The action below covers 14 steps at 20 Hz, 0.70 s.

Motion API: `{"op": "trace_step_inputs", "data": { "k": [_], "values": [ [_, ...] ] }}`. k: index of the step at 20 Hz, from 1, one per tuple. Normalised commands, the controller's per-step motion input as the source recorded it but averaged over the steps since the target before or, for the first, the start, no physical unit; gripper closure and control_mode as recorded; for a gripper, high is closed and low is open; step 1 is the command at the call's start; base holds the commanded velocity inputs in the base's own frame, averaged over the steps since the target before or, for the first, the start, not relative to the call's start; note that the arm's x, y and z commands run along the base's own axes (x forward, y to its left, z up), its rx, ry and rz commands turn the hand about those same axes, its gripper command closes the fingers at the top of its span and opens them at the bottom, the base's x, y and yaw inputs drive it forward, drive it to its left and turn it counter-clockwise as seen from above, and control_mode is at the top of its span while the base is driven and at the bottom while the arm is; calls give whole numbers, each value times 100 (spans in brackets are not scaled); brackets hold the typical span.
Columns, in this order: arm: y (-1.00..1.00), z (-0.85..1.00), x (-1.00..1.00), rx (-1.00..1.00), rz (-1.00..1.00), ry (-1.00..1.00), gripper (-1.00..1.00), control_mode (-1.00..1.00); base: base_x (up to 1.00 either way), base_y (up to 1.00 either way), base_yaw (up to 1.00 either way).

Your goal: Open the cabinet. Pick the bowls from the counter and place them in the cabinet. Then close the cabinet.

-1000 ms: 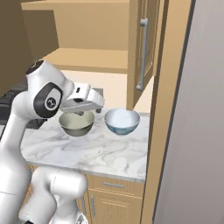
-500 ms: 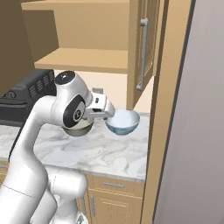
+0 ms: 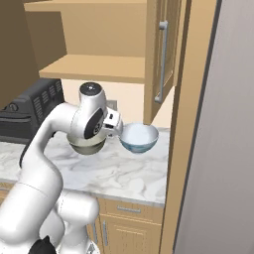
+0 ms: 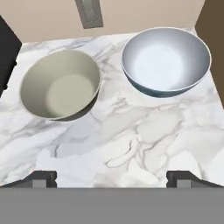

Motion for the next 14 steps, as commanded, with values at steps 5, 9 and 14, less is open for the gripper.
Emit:
{"op": "trace_step_inputs", "data": {
  "k": [5,9,14],
  "values": [
    [86,-49,52,8,0,7,-100,-100,0,0,0],
    [55,-44,51,-1,0,5,-100,-100,0,0,0],
    [10,-32,54,-1,0,5,-100,-100,0,0,0]
  ]
}}
